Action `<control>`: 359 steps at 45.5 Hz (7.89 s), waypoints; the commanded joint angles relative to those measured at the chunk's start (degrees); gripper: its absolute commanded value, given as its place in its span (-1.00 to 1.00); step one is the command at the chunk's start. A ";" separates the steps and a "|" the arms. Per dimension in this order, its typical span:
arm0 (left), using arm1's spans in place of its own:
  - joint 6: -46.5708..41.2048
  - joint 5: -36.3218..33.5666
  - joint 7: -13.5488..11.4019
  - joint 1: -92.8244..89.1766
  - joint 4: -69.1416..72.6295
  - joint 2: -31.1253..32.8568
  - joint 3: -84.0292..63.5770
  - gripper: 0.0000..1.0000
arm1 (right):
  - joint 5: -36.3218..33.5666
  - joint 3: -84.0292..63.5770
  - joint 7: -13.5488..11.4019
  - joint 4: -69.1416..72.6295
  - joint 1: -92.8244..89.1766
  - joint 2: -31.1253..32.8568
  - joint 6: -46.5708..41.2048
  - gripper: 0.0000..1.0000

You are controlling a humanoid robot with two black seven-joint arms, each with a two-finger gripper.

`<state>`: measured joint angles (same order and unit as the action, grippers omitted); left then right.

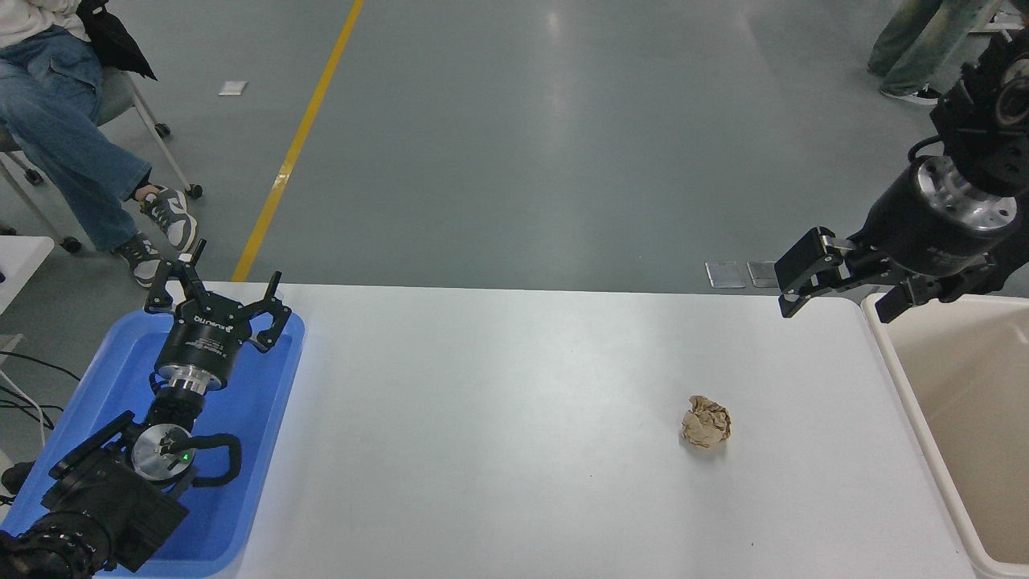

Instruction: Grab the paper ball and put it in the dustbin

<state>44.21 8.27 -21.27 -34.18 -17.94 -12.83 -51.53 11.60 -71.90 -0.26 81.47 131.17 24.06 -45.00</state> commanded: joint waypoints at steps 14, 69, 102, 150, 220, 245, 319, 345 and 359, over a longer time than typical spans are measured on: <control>0.00 -0.01 0.00 -0.01 0.01 0.00 0.02 1.00 | -0.18 2.03 -0.09 -0.18 -0.39 0.02 0.00 1.00; 0.00 -0.01 0.00 -0.01 0.01 0.00 0.02 1.00 | -0.88 4.67 0.00 -10.02 -10.76 -2.18 0.00 1.00; 0.00 -0.01 -0.09 -0.01 -0.08 0.00 0.02 1.00 | 0.26 3.70 0.09 -16.43 -16.82 -2.00 6.41 1.00; 0.00 -0.01 0.00 -0.01 0.01 0.09 0.02 1.00 | 1.76 12.66 0.09 -25.83 -47.32 -11.76 36.03 1.00; 0.09 -0.01 0.00 -0.01 -0.08 0.09 0.02 1.00 | 7.03 15.30 0.70 -31.46 -61.74 -16.95 44.30 -0.61; 0.09 -0.01 0.00 -0.01 0.01 0.09 0.02 1.00 | 7.21 10.82 0.88 -22.16 -50.33 -11.33 43.51 -1.00; 0.00 -0.01 0.00 0.08 0.01 0.00 0.02 1.00 | 9.32 -1.75 0.26 -7.02 -12.42 9.16 34.27 -1.00; 0.00 -0.01 0.00 -0.01 -0.08 0.00 0.02 1.00 | -8.33 -2.02 0.00 -46.91 -52.13 14.87 48.59 -1.00; 0.00 -0.01 0.00 0.08 0.01 0.00 0.02 1.00 | -15.12 11.24 0.09 -59.41 -75.43 14.08 55.10 -1.00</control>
<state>44.22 8.26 -21.27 -34.18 -17.96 -12.82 -51.50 1.47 -70.37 -0.24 33.10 74.11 38.35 5.23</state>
